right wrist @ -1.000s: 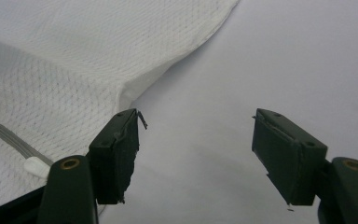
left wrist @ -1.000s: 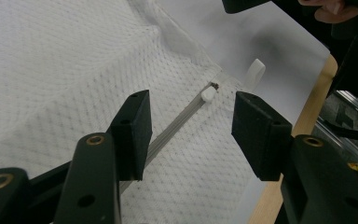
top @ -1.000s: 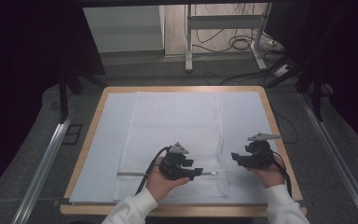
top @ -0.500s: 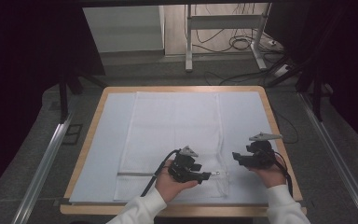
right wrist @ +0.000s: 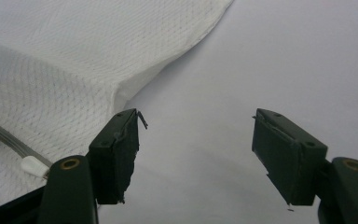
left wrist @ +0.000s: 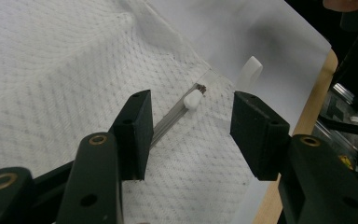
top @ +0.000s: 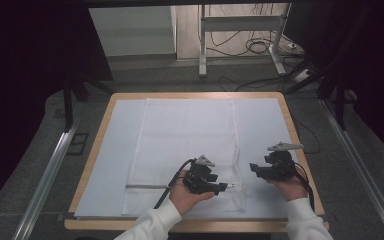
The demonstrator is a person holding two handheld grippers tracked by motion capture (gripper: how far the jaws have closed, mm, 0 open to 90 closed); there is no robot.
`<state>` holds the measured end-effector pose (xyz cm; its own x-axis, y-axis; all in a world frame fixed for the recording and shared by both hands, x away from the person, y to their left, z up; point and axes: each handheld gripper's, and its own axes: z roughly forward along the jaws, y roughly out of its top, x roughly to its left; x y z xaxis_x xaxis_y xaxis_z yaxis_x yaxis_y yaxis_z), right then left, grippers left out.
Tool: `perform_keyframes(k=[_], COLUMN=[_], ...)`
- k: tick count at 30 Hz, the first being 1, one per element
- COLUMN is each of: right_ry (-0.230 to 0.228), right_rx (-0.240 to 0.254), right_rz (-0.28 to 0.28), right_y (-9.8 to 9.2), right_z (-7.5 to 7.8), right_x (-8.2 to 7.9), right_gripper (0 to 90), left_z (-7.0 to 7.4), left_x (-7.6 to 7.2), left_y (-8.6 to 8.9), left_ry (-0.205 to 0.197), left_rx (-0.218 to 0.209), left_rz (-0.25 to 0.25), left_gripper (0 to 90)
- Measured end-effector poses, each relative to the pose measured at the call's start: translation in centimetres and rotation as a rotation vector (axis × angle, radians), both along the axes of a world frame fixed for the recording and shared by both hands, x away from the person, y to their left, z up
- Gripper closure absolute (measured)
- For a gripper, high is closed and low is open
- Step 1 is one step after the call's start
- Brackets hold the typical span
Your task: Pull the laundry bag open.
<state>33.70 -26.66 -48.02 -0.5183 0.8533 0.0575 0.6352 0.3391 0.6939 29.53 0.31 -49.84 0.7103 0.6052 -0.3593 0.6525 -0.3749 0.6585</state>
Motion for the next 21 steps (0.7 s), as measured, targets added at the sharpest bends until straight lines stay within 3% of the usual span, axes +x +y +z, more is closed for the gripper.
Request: perform_keyframes(k=[21], right_ry=[-0.006], right_rx=[0.004], right_rz=[-0.002], right_y=[-0.2], right_z=[0.1], right_x=[0.0], right_gripper=[31.1], left_z=[-1.2], left_x=[0.9], left_y=[-1.6], left_ry=[0.054], left_rx=[0.007], left_rz=[0.000], left_gripper=[53.0])
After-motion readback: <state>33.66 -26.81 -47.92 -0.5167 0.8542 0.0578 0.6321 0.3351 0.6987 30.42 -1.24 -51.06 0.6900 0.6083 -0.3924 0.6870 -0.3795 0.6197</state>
